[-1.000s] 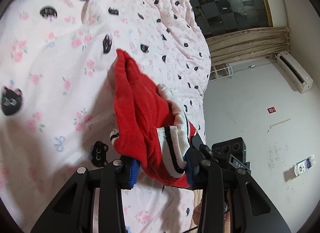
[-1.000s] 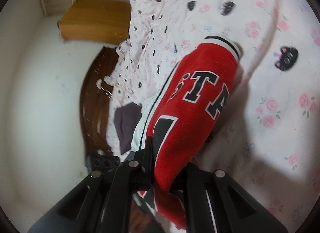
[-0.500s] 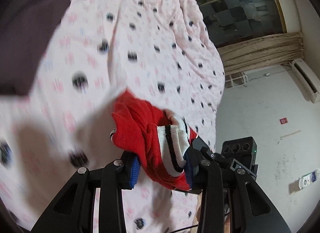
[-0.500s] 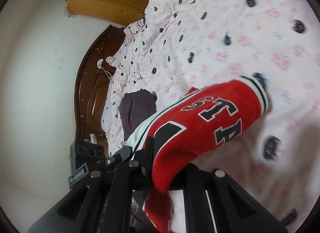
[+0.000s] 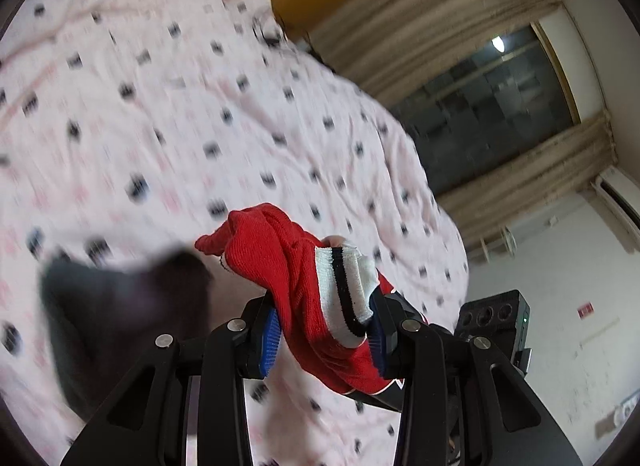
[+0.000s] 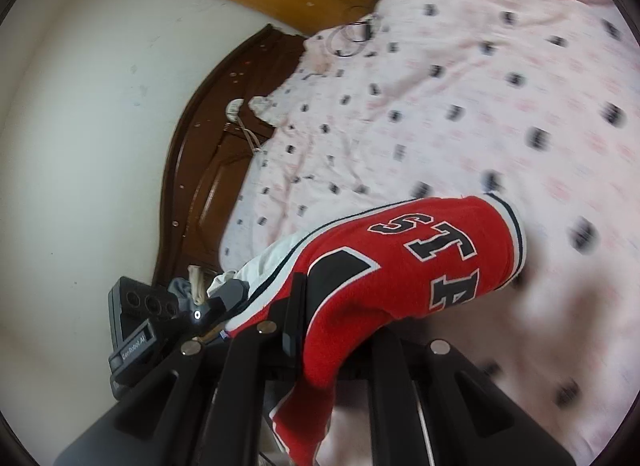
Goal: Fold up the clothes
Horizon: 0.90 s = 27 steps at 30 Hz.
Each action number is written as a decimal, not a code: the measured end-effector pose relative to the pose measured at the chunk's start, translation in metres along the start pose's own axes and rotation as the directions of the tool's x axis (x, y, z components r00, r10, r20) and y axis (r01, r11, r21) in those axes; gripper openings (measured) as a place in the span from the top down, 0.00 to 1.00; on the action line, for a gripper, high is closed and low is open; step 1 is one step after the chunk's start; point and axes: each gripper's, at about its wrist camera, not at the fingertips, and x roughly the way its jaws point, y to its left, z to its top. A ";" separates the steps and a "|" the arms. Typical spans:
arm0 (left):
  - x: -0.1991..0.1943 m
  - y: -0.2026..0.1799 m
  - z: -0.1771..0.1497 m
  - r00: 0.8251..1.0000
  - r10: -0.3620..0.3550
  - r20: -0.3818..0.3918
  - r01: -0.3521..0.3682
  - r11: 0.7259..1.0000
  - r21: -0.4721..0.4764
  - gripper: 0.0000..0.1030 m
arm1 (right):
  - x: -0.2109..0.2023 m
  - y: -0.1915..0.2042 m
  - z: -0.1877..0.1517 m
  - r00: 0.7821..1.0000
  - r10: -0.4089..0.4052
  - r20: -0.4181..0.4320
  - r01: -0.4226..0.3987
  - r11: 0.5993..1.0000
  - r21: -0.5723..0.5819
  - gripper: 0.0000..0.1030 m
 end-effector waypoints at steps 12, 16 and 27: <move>-0.042 0.082 -0.029 0.992 0.081 0.093 -0.073 0.993 -0.090 0.69 | 0.104 0.025 -0.022 0.983 0.024 -0.184 -0.045 0.993 -0.110 0.90; -0.059 0.096 -0.068 0.989 0.077 0.127 -0.062 0.991 -0.119 0.69 | 0.102 0.016 -0.055 0.969 0.032 -0.243 -0.067 0.988 -0.138 0.90; -0.060 0.122 -0.156 0.984 0.130 0.124 -0.111 0.983 -0.148 0.69 | 0.105 -0.004 -0.124 0.924 -0.139 -0.357 0.054 0.970 -0.239 0.87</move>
